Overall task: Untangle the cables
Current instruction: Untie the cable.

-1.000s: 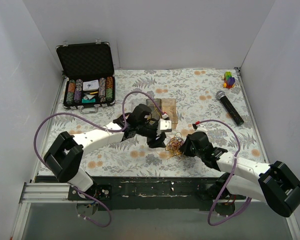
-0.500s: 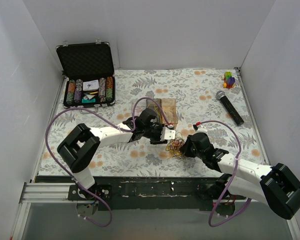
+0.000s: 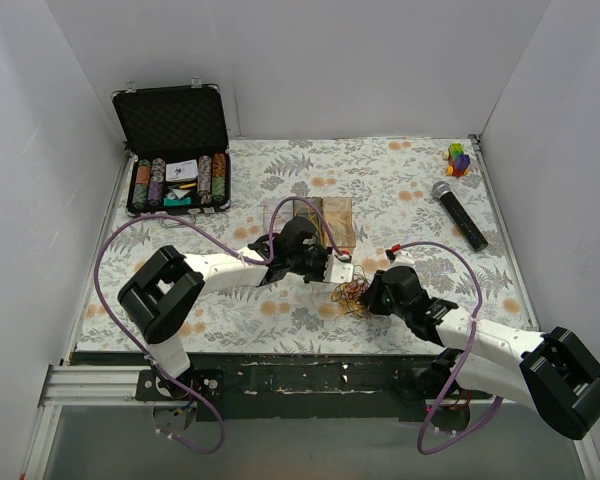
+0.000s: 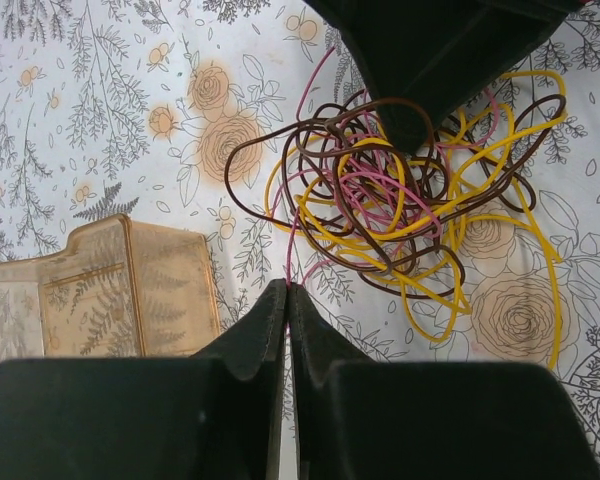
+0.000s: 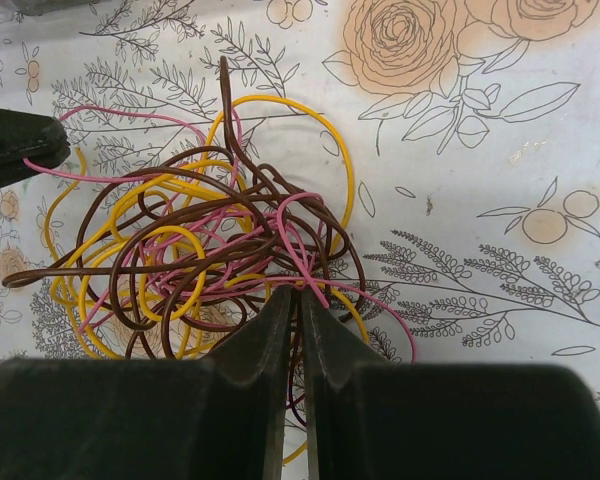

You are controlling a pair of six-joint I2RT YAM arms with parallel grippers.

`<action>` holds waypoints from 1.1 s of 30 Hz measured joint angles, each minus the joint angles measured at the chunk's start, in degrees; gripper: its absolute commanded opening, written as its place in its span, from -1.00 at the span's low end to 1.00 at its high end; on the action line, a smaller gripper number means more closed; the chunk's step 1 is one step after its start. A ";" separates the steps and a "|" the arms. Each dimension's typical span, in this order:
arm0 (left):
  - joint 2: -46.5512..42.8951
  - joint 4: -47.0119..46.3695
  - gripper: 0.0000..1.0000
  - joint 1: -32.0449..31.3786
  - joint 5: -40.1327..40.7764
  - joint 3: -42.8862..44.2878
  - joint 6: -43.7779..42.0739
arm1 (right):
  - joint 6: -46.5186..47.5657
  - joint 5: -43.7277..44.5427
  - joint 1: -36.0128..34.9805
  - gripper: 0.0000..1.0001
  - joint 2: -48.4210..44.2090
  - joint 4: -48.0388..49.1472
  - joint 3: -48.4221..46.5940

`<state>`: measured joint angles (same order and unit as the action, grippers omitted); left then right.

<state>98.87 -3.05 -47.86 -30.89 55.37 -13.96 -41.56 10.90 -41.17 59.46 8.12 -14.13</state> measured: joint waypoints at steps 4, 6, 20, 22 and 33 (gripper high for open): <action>-0.02 0.92 -1.00 -0.26 -0.37 0.00 -0.70 | 0.13 -0.02 0.00 -0.70 0.00 0.00 0.00; -0.04 1.60 -1.00 -0.28 -0.39 0.00 -0.74 | 0.20 -0.02 0.00 -0.70 -0.02 0.00 0.00; -10.01 5.86 -1.00 -0.33 5.16 17.57 16.76 | 0.07 0.02 0.00 -0.70 0.26 0.09 0.00; -13.86 5.84 -1.00 -0.33 5.31 18.51 19.26 | -0.07 0.02 0.00 -0.70 0.26 0.24 0.00; -20.33 4.13 -1.00 -0.66 11.45 30.93 24.59 | -0.42 0.00 0.00 -0.71 0.66 0.74 0.00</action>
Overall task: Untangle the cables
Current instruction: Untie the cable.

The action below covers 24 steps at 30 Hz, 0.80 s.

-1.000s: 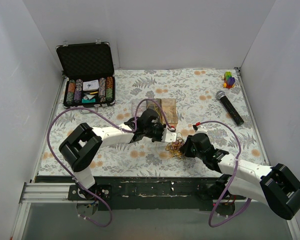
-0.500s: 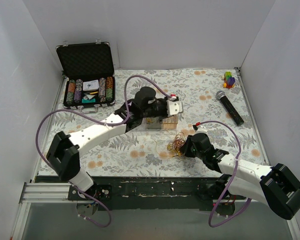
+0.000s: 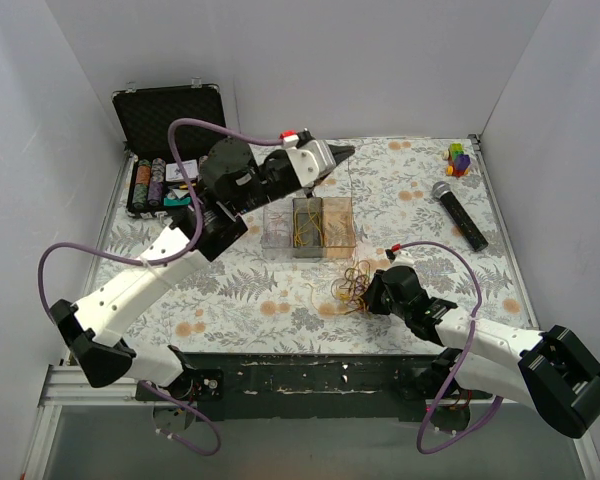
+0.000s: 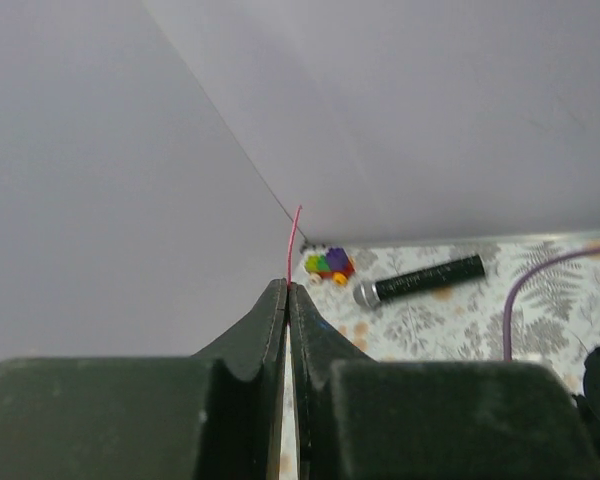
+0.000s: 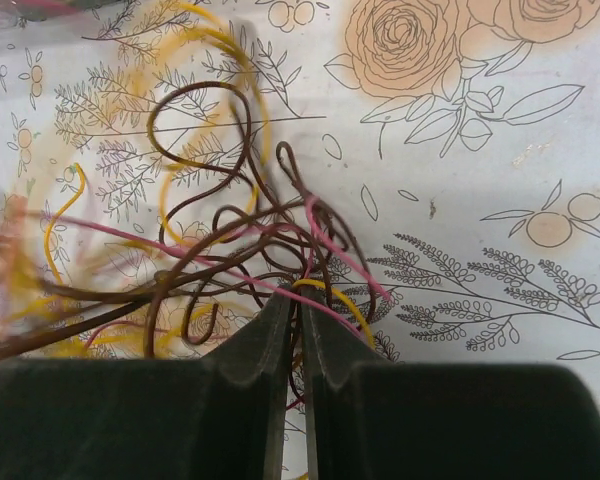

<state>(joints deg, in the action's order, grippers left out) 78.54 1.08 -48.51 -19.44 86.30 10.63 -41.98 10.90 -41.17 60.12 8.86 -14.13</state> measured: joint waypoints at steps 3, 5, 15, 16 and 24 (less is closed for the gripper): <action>-0.11 -0.48 -1.00 -0.39 0.24 5.62 1.11 | -0.13 0.04 0.00 -0.72 -0.02 0.00 0.02; -0.33 -0.50 -1.00 -1.25 0.72 8.37 1.22 | -0.33 0.04 0.00 -0.73 -0.02 0.02 0.07; 1.18 -7.17 -1.00 -7.17 7.82 23.06 -9.92 | -1.53 0.28 0.00 -0.74 -0.74 -0.44 0.35; 1.73 -9.46 -1.00 -7.17 8.74 24.33 -12.33 | -1.62 0.31 0.00 -0.74 -0.79 -0.48 0.39; 7.37 -22.75 -1.00 -7.17 9.66 33.09 -30.80 | -2.89 0.59 0.00 -0.75 -0.87 -0.59 0.50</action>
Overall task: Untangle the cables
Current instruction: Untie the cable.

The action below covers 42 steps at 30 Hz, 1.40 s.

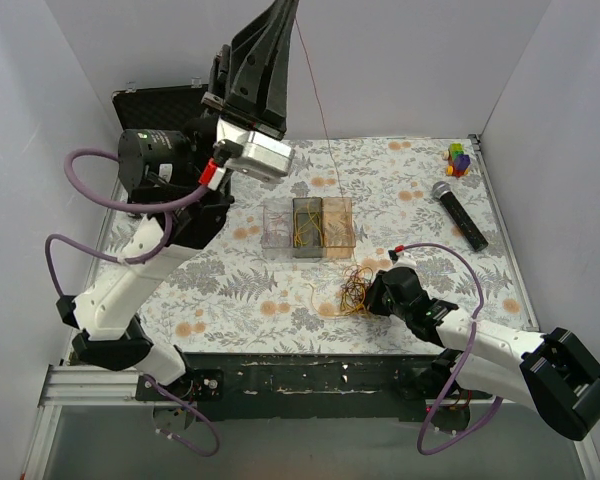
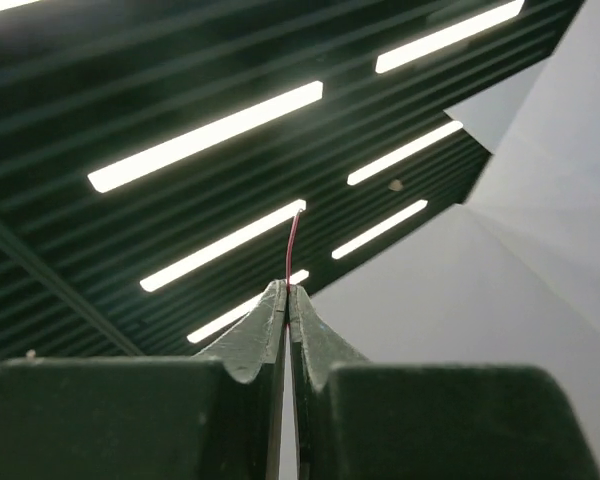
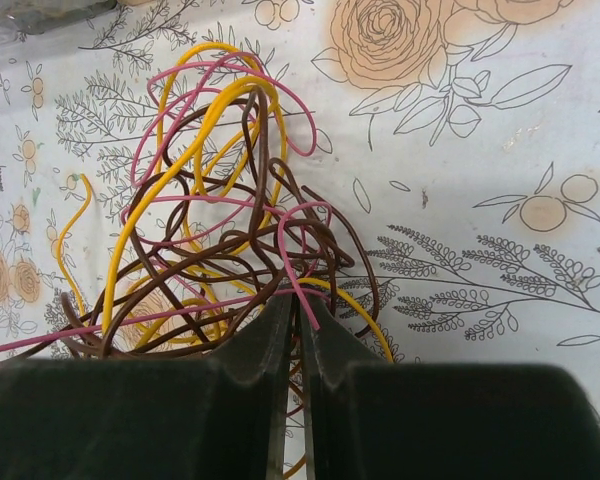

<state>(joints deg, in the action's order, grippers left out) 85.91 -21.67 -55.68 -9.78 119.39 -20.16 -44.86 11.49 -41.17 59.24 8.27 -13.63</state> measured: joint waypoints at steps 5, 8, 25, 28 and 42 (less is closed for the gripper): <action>5.97 -7.17 -0.92 0.00 -2.29 6.67 -13.27 | -0.44 0.17 0.00 -0.78 -0.15 -0.39 0.02; 15.15 -8.46 -0.98 0.00 -3.89 21.90 -18.99 | -0.55 0.22 0.00 -0.75 -0.13 -0.68 0.02; -25.99 9.86 -1.00 0.00 -0.31 -38.86 -0.07 | 2.86 1.31 -0.11 -0.63 -3.50 -11.74 -3.30; -31.61 20.09 -1.00 -0.02 -0.52 -49.42 2.86 | 3.65 1.95 -0.11 -0.65 -4.74 -14.05 -3.65; -41.09 53.33 -0.03 0.09 8.55 -78.25 -2.32 | 5.31 2.29 -0.11 -0.69 -4.52 -15.61 -4.33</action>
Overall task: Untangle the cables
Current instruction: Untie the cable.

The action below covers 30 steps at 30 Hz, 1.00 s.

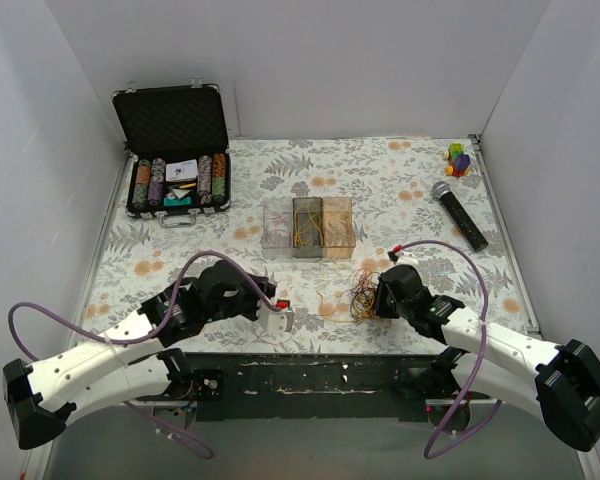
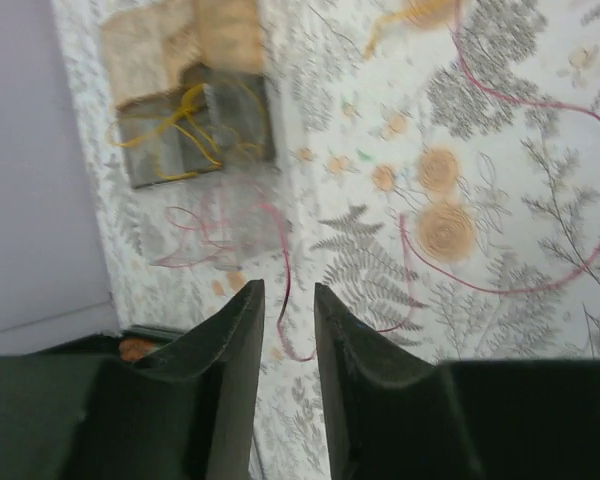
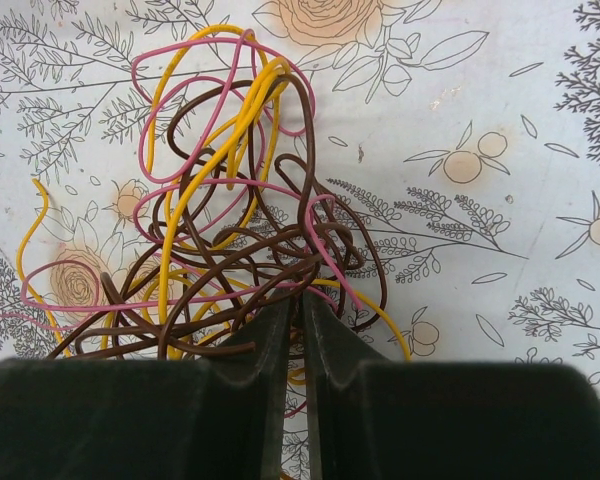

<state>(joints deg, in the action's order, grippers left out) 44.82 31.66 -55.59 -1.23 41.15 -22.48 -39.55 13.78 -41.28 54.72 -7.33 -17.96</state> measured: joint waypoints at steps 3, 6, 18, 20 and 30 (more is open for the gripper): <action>2.05 2.27 0.49 0.11 1.03 -2.27 -0.35 | 0.02 0.00 0.00 -0.69 0.09 -0.02 -0.07; 5.53 2.82 0.61 0.50 -0.74 -1.36 2.14 | 0.04 0.00 0.00 -0.69 0.07 -0.04 -0.07; 19.41 -15.30 0.65 1.09 -26.71 8.74 26.77 | -0.28 -0.15 0.00 -0.70 -0.02 0.04 -0.04; 25.62 -19.32 0.61 1.09 -29.55 8.87 29.70 | -0.33 -0.35 0.00 -0.69 -0.07 0.28 0.07; 48.87 -28.89 0.27 3.02 -34.77 13.68 32.15 | -0.28 -1.05 0.00 -0.69 -2.25 1.42 1.05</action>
<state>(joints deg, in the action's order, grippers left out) 93.69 2.76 -52.58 -36.01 54.83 9.67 -39.83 12.73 -41.28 52.47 -5.91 -16.91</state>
